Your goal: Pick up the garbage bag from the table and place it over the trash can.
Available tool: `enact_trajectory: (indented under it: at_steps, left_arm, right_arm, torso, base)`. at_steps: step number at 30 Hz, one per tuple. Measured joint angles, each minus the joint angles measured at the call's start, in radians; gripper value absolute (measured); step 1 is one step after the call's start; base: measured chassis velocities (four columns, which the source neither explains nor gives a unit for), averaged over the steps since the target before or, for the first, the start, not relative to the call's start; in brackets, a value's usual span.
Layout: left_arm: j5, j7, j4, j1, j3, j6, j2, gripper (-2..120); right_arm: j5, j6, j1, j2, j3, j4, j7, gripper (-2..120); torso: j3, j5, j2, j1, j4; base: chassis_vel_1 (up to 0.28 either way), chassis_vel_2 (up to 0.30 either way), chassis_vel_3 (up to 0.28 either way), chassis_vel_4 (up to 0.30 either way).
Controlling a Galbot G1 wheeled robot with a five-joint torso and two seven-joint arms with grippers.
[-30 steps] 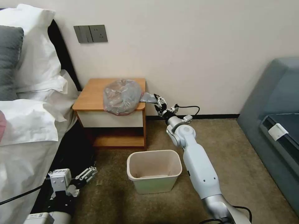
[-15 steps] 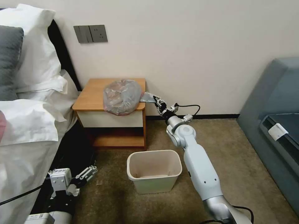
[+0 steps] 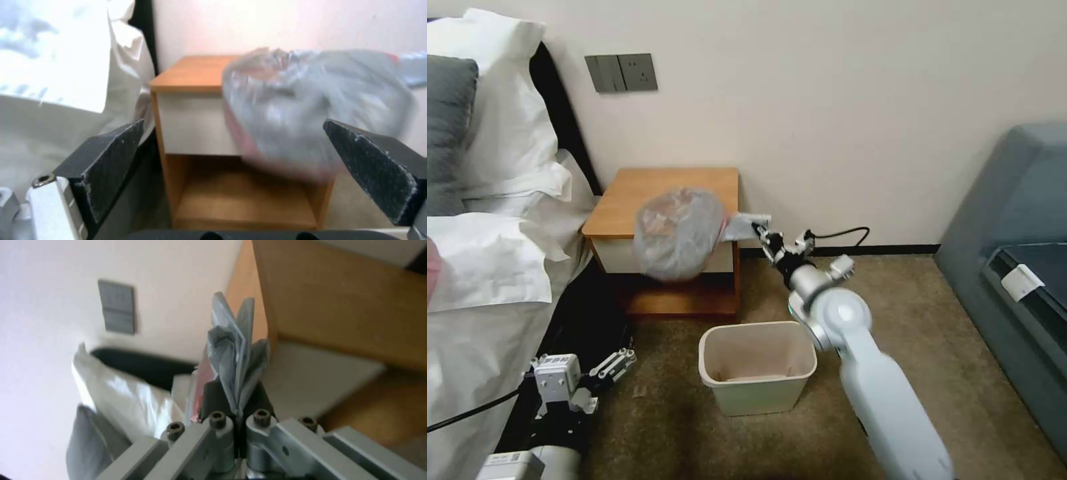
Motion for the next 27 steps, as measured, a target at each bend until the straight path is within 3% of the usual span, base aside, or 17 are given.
enact_trajectory:
  at_steps: [3, 6, 11, 24, 27]
  left_arm:
    - [0.0, 0.0, 0.0, -0.015, 0.005, 0.001, 0.007, 100]
    - [-0.006, -0.001, 0.0, -0.041, 0.01, 0.004, 0.019, 100]
    - [-0.02, -0.001, 0.0, -0.076, 0.014, 0.005, 0.028, 100]
    - [-0.047, -0.003, 0.0, -0.113, 0.011, 0.008, 0.037, 100]
    - [-0.048, -0.004, 0.0, -0.118, 0.013, 0.008, 0.037, 100]
  right_arm:
    - [-0.021, 0.002, -0.066, -0.05, -0.014, 0.082, 0.03, 0]
    - [-0.111, -0.013, -0.223, -0.134, -0.032, 0.202, 0.045, 0]
    - [-0.206, -0.021, -0.341, -0.179, -0.055, 0.241, 0.051, 0]
    - [-0.277, -0.059, -0.338, -0.221, -0.077, 0.206, 0.124, 0]
    - [-0.252, -0.088, -0.335, -0.23, -0.076, 0.222, 0.169, 14]
  torso:
    - [0.0, 0.0001, 0.0, 0.0, 0.0001]
    - [0.0, 0.0, 0.0, 0.0, -0.0001]
    - [0.0, 0.0, 0.0, 0.0, -0.0002]
    - [0.0, 0.0, 0.0, 0.0, 0.0001]
    - [0.0, 0.0, 0.0, 0.0, 0.0001]
  base:
    - [0.0, 0.0, 0.0, 0.0]
    - [0.0, 0.0, 0.0, 0.0]
    - [0.0, 0.0, 0.0, 0.0]
    - [0.0, 0.0, 0.0, 0.0]
    - [0.0, 0.0, 0.0, 0.0]
